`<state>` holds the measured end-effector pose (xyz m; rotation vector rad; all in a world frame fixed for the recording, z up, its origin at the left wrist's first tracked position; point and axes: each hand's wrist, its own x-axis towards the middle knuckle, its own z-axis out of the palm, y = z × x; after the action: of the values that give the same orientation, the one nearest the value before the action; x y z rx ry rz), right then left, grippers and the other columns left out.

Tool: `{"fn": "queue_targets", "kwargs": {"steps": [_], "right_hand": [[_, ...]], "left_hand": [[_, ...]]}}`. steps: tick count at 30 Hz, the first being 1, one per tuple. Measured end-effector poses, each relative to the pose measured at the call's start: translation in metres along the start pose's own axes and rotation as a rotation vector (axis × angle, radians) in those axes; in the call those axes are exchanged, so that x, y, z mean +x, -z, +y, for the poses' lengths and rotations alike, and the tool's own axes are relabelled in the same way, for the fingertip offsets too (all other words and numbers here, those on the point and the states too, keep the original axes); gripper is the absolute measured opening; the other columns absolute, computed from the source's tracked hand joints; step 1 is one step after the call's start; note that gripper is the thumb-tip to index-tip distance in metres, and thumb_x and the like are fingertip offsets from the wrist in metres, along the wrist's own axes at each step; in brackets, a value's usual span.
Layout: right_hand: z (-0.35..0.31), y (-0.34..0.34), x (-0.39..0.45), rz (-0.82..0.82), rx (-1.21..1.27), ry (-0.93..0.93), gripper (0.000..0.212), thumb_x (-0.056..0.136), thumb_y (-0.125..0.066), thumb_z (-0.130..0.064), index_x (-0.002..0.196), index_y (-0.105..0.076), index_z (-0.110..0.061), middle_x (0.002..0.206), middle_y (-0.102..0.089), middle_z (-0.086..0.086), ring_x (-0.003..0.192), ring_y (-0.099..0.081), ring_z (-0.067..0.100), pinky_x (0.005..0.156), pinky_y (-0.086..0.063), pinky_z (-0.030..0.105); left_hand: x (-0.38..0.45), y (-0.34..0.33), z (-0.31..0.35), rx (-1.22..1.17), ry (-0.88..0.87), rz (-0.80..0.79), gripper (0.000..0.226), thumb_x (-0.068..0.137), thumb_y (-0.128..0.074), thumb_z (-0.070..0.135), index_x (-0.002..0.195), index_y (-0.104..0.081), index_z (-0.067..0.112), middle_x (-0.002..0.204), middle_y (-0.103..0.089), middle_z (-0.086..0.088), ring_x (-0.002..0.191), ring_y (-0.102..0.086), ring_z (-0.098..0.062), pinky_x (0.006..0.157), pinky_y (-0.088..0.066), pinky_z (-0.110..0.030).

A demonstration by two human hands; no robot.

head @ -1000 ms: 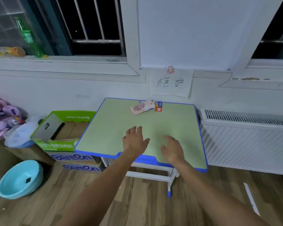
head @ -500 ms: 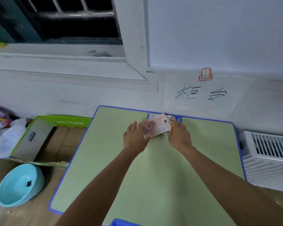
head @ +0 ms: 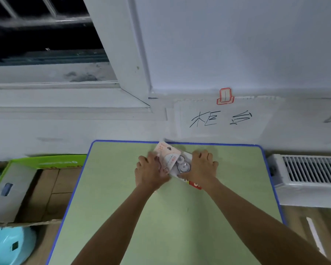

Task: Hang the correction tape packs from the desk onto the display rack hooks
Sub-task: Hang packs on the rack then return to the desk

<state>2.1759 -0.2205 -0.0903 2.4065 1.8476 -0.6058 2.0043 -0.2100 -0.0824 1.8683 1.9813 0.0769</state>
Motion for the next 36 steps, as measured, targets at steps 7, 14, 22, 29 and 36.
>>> {"fn": "queue_targets", "kwargs": {"steps": [7, 14, 22, 29, 36], "right_hand": [[0.045, -0.002, -0.077, -0.049, 0.139, -0.175, 0.087, 0.058, -0.076, -0.061, 0.127, -0.033, -0.031, 0.124, -0.032, 0.008, 0.114, -0.039, 0.031, 0.084, -0.04, 0.037], [0.079, 0.014, -0.224, 0.133, 0.463, -0.195, 0.056, 0.077, -0.066, -0.013, 0.129, -0.045, -0.017, 0.118, -0.046, 0.014, 0.107, -0.053, 0.032, 0.084, -0.043, 0.032], [0.128, 0.046, -0.408, 0.603, 0.639, -0.392, 0.019, 0.079, -0.069, -0.008, 0.098, -0.071, -0.009, 0.088, -0.071, 0.008, 0.076, -0.058, 0.016, 0.061, -0.032, 0.021], [0.196, 0.023, -0.594, 0.755, 0.761, -0.683, 0.017, 0.083, -0.055, 0.001, 0.067, -0.06, -0.004, 0.064, -0.049, 0.009, 0.064, -0.041, 0.02, 0.057, -0.029, 0.031], [0.253, -0.038, -0.829, 1.088, 1.017, -0.969, 0.033, 0.076, -0.054, 0.015, 0.077, -0.061, -0.017, 0.067, -0.059, -0.004, 0.065, -0.052, 0.01, 0.063, -0.043, 0.025]], "left_hand": [[-0.033, 0.009, 0.019, -0.197, -0.074, -0.064, 0.095, 0.059, -0.075, 0.066, 0.13, -0.034, 0.018, 0.116, -0.04, 0.0, 0.106, -0.053, -0.022, 0.076, -0.039, -0.029], [-0.136, 0.002, 0.056, -0.441, -0.433, -0.297, 0.06, 0.057, -0.084, 0.054, 0.091, -0.044, 0.023, 0.085, -0.058, 0.007, 0.07, -0.057, -0.003, 0.055, -0.04, -0.015], [-0.277, -0.011, 0.111, -0.389, -0.762, -0.4, 0.057, 0.066, -0.075, 0.061, 0.097, -0.05, 0.02, 0.085, -0.057, 0.009, 0.082, -0.057, -0.016, 0.07, -0.04, -0.028], [-0.441, -0.049, 0.179, -0.483, -0.977, -0.589, 0.034, 0.085, -0.066, 0.046, 0.1, -0.056, 0.017, 0.086, -0.065, -0.001, 0.082, -0.065, -0.02, 0.065, -0.046, -0.027], [-0.666, -0.111, 0.209, -0.503, -1.124, -0.941, 0.034, 0.076, -0.079, 0.035, 0.094, -0.058, 0.016, 0.084, -0.068, 0.004, 0.061, -0.062, 0.002, 0.046, -0.04, -0.006]]}}
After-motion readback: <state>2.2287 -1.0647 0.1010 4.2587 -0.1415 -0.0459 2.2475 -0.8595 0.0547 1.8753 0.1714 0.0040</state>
